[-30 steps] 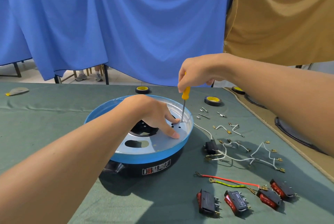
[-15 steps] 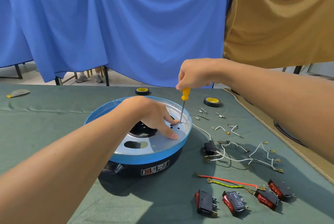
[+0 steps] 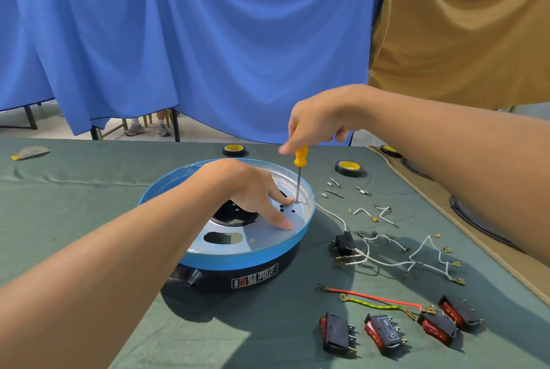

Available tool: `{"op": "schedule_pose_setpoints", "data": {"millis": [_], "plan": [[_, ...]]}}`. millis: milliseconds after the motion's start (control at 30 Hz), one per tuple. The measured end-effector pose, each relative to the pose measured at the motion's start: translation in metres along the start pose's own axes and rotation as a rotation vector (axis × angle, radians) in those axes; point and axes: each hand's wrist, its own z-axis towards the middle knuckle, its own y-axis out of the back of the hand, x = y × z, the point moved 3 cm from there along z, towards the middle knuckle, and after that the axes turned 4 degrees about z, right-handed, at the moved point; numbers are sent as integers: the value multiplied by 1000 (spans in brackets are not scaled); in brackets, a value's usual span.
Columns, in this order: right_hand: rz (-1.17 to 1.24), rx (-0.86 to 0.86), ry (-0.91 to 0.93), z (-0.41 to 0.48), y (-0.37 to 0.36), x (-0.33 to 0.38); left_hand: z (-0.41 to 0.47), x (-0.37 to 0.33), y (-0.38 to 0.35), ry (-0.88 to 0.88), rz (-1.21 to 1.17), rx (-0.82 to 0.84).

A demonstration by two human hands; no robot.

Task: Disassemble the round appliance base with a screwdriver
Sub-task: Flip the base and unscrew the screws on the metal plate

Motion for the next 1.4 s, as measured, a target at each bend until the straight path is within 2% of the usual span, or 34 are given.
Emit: {"op": "schedule_pose_setpoints", "data": {"millis": [133, 300, 467, 633, 800, 1033, 1200, 1400], "plan": [[-69, -120, -11, 4, -5, -1, 0, 0, 0, -2, 11, -2], [8, -57, -20, 2, -3, -2, -1, -1, 0, -2, 11, 0], [-78, -152, -16, 2, -5, -1, -3, -1, 0, -2, 12, -5], [70, -63, -28, 0, -3, -3, -2, -1, 0, -2, 9, -3], [-57, -175, -36, 4, -6, -5, -2, -1, 0, -3, 27, -10], [67, -60, -19, 0, -2, -1, -1, -1, 0, -4, 12, -4], [-95, -166, -15, 5, -7, 1, -1, 0, 0, 4, 18, -14], [-36, 9, -1, -1, 1, 3, 0, 1, -1, -4, -7, -15]]}}
